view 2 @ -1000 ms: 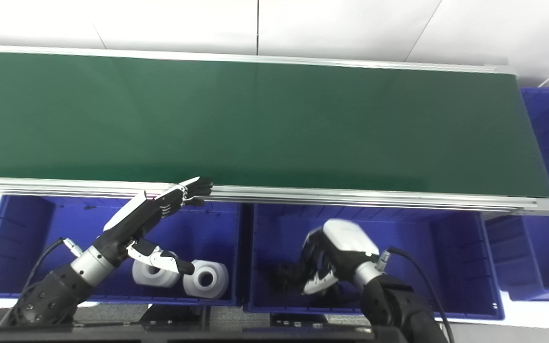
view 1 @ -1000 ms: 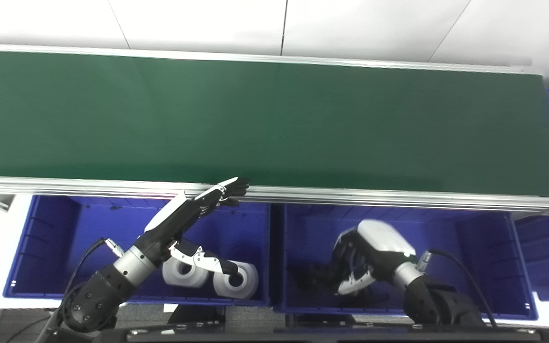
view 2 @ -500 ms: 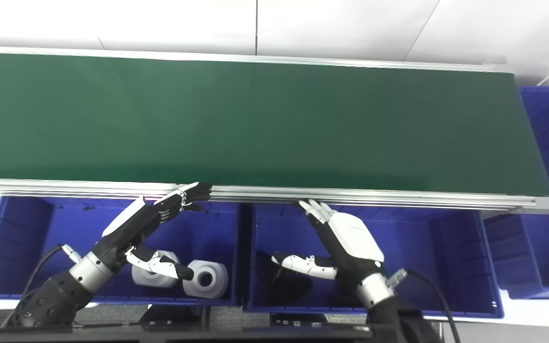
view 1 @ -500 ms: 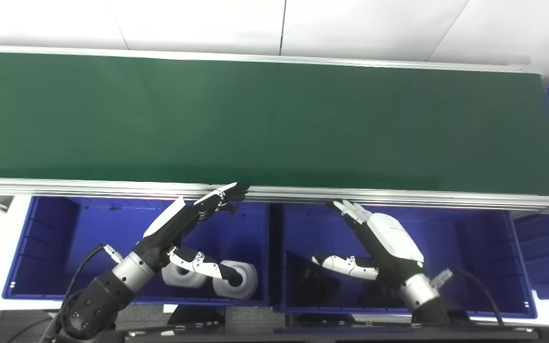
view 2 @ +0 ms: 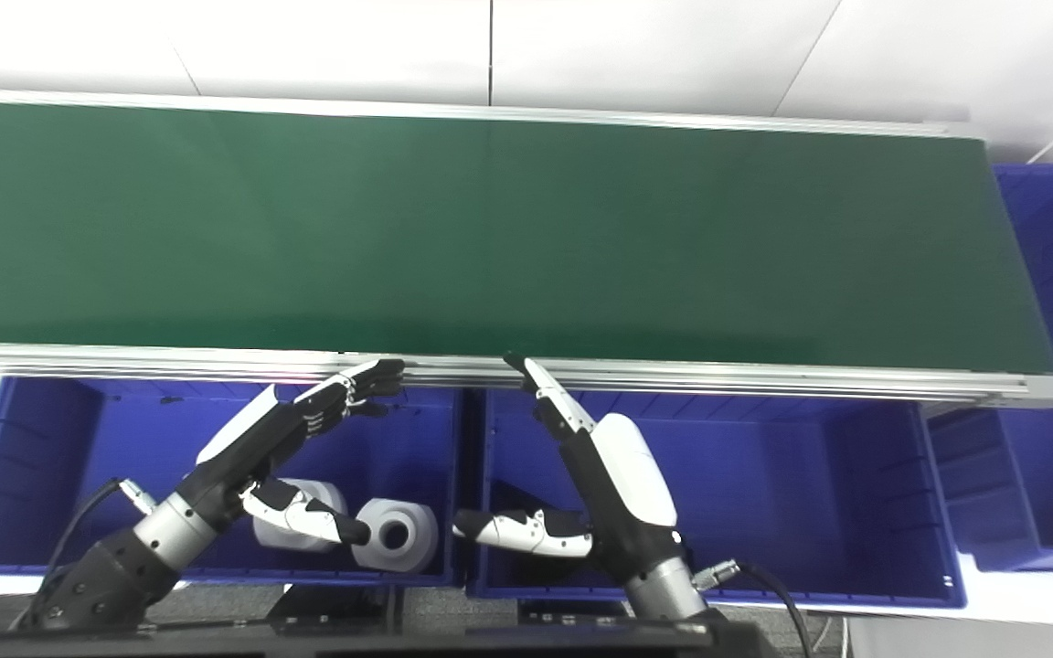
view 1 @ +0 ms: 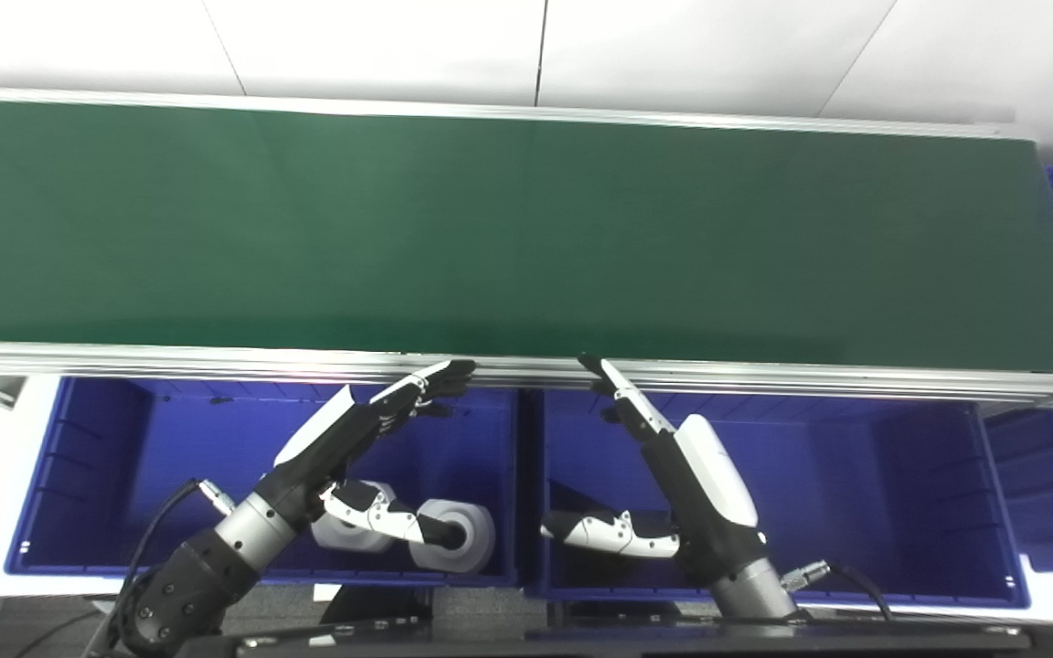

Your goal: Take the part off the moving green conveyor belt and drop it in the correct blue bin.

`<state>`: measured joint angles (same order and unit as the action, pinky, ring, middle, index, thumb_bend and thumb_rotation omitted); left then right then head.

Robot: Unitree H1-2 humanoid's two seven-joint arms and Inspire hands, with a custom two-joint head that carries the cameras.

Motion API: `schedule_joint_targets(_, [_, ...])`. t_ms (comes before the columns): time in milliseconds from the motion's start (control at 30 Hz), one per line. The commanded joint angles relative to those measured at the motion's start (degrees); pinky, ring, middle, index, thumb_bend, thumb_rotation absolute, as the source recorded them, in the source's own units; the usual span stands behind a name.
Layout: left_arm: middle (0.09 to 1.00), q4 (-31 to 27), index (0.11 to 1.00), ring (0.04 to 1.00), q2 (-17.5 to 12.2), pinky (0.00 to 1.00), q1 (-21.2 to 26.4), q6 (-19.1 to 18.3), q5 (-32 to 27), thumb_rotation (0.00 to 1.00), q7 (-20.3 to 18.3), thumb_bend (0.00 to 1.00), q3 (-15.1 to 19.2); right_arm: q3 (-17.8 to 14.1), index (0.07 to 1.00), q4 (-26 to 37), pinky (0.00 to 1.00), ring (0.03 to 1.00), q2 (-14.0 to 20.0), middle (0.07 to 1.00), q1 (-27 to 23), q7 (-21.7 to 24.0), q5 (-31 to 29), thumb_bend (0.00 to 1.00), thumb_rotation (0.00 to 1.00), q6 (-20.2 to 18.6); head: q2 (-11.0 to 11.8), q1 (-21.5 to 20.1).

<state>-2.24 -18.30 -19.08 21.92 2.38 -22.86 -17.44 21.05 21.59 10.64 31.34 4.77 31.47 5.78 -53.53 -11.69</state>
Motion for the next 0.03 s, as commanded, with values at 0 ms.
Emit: schedule_joint_targets(0, [0.929, -0.26, 0.925, 0.907, 0.41, 0.85, -0.07, 3.03, 0.59, 0.33, 0.86, 0.91, 0.00, -0.22, 1.000, -0.05, 0.80, 0.915, 0.52, 0.970, -0.21, 0.67, -2.53, 0.87, 0.54, 1.18, 1.10, 0.78])
